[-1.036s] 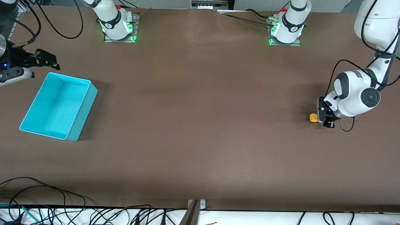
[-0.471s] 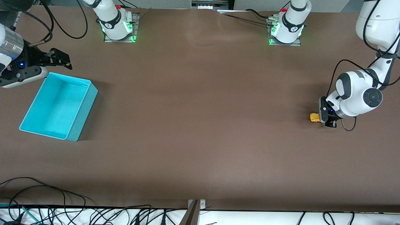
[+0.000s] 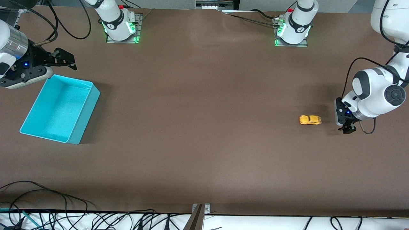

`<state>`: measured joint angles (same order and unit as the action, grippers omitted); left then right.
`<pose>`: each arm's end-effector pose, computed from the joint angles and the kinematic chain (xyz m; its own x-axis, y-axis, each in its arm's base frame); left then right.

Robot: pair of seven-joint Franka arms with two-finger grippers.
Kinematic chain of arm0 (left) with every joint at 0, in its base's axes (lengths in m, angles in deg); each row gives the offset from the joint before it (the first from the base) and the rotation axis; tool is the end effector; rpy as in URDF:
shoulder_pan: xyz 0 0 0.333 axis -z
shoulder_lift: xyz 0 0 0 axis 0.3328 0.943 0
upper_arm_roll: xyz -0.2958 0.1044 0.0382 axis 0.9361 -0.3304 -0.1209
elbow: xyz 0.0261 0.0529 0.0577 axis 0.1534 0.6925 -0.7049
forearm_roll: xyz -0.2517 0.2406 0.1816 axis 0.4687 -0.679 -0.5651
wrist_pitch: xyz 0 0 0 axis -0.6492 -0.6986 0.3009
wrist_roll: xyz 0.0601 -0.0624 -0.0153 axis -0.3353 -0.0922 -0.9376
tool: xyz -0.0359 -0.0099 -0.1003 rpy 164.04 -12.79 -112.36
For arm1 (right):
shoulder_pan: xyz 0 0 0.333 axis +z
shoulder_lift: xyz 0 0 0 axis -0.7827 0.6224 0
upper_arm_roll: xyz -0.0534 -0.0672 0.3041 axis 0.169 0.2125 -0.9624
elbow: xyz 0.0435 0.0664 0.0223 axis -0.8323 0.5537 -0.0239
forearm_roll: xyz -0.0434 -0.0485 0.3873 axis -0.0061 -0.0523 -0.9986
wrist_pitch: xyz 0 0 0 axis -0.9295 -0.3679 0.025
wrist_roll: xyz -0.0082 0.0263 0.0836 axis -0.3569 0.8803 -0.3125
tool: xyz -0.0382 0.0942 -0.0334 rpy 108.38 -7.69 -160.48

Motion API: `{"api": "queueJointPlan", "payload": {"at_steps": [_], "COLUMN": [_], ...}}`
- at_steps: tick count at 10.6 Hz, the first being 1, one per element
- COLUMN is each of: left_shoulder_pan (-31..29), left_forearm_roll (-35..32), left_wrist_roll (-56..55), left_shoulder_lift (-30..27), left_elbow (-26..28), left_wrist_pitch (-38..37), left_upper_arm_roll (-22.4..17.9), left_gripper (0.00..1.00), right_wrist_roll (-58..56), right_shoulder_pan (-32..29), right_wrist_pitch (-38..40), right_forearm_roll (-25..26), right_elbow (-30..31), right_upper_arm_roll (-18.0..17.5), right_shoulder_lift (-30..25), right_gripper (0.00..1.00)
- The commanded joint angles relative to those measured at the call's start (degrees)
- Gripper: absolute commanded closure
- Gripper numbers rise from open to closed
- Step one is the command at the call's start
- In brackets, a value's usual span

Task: Wind up and store yellow beetle car
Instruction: 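Release the car so it rolls toward the blue box, lift left gripper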

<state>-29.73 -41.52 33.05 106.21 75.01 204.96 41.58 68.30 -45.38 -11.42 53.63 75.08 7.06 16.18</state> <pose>0.5751 0.1422 0.2367 -0.0408 -0.9969 -0.0674 -0.9989 0.0392 0.0244 0.5440 0.0425 0.5865 0.9352 0.3305 -0.1274 0.3247 -0.9436 -0.0641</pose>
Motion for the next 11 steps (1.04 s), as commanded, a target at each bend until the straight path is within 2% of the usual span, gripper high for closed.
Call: {"api": "queueJointPlan", "payload": {"at_steps": [1, 6, 9, 11], "left_shoulder_pan": [0.01, 0.09, 0.18, 0.18], "left_forearm_roll": [-0.09, 0.00, 0.00, 0.61], "left_wrist_roll": [1.12, -2.38, -5.98, -7.84], "left_shoulder_lift": [-2.75, -8.91, -9.53, -9.53], "left_elbow": [0.29, -2.60, -9.19, -12.79], "left_wrist_pitch": [-2.41, -10.57, -19.44, -21.93], "left_upper_arm_roll": [0.24, 4.28, 6.91, 9.36], "left_gripper": [0.00, 0.00, 0.00, 0.00], "right_wrist_roll": [0.96, 0.96, 0.96, 0.96], "right_shoulder_pan": [0.10, 0.10, 0.10, 0.10], "right_wrist_pitch": [1.49, 1.40, 1.40, 1.40], "right_forearm_roll": [-0.01, -0.01, -0.01, -0.01], "right_elbow": [-1.10, -1.10, -1.10, -1.10], "right_upper_arm_roll": [-0.17, -0.17, -0.17, -0.17], "right_shoulder_lift": [-0.07, -0.07, -0.07, -0.07], "right_gripper": [0.00, 0.00, 0.00, 0.00]}}
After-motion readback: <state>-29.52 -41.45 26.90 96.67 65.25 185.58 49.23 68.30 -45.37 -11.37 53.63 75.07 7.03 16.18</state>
